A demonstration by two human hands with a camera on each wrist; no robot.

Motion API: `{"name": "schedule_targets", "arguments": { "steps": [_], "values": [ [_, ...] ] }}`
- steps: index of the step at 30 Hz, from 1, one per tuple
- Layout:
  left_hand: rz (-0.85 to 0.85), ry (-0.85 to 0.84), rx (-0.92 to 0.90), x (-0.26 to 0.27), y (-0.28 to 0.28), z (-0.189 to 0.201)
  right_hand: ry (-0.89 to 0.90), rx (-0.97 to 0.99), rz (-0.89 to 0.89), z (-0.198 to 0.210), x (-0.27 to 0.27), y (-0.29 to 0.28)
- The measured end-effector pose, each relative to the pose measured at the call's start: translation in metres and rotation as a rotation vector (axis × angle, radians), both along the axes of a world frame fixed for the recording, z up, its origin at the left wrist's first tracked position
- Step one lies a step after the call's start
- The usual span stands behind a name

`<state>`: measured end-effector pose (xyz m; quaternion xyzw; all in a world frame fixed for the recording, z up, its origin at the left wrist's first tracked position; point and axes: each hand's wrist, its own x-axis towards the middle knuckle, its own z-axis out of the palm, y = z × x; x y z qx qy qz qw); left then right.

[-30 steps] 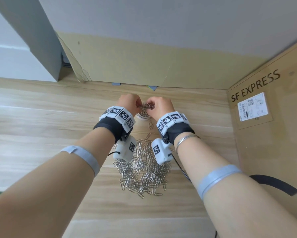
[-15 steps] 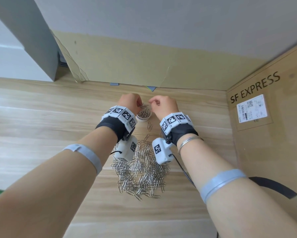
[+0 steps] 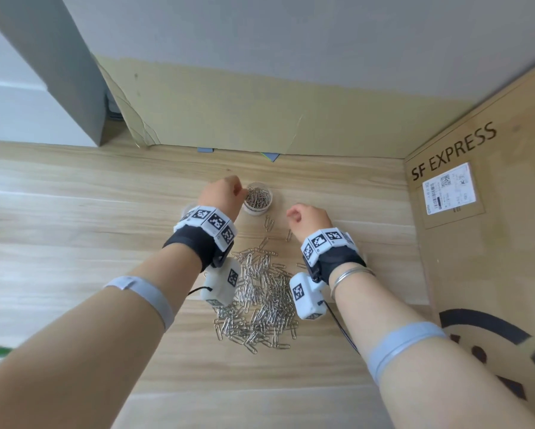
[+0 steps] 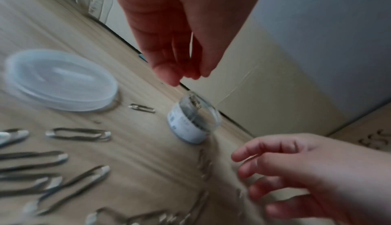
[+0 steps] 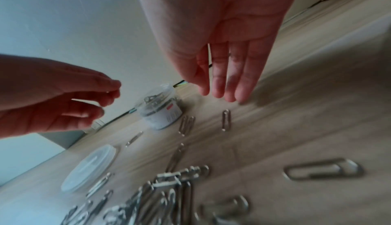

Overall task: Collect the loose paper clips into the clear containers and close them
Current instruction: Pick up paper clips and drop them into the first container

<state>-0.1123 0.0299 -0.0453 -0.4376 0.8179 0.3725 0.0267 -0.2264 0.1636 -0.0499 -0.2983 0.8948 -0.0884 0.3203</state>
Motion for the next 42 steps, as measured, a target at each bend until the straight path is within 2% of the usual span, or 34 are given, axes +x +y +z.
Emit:
{"name": "schedule_targets", "arguments": {
  "steps": [3, 5, 8, 13, 16, 21, 28, 36, 42],
  "values": [
    [-0.15, -0.29, -0.056, 0.018, 0.01, -0.01, -0.006, 0.046, 0.046, -0.005, 0.011, 0.008],
    [-0.268, -0.38, 0.002, 0.025, 0.021, -0.013, -0.002, 0.039, 0.068, -0.007, 0.021, 0.012],
    [-0.418, -0.398, 0.044, 0.03, 0.036, -0.016, -0.028, 0.01, 0.08, -0.008, 0.039, 0.016],
    [-0.54, -0.406, 0.12, 0.033, 0.049, -0.021, -0.119, 0.018, 0.168, -0.007, 0.058, 0.02],
    [-0.508, -0.353, 0.13, 0.039, 0.053, -0.024, -0.092, 0.047, 0.19, -0.01, 0.053, 0.029],
    [-0.502, -0.332, 0.059, 0.048, 0.066, -0.027, -0.072, 0.235, 0.252, -0.01, 0.048, 0.052],
    [-0.554, -0.325, -0.037, 0.049, 0.082, -0.027, -0.033, 0.2, 0.305, -0.016, 0.066, 0.052],
    [-0.409, -0.187, 0.055, 0.047, 0.084, -0.03, -0.034, 0.065, 0.276, -0.019, 0.073, 0.038],
    [-0.334, -0.133, 0.104, 0.046, 0.079, -0.033, -0.028, 0.043, 0.256, -0.016, 0.07, 0.032]
  ]
}}
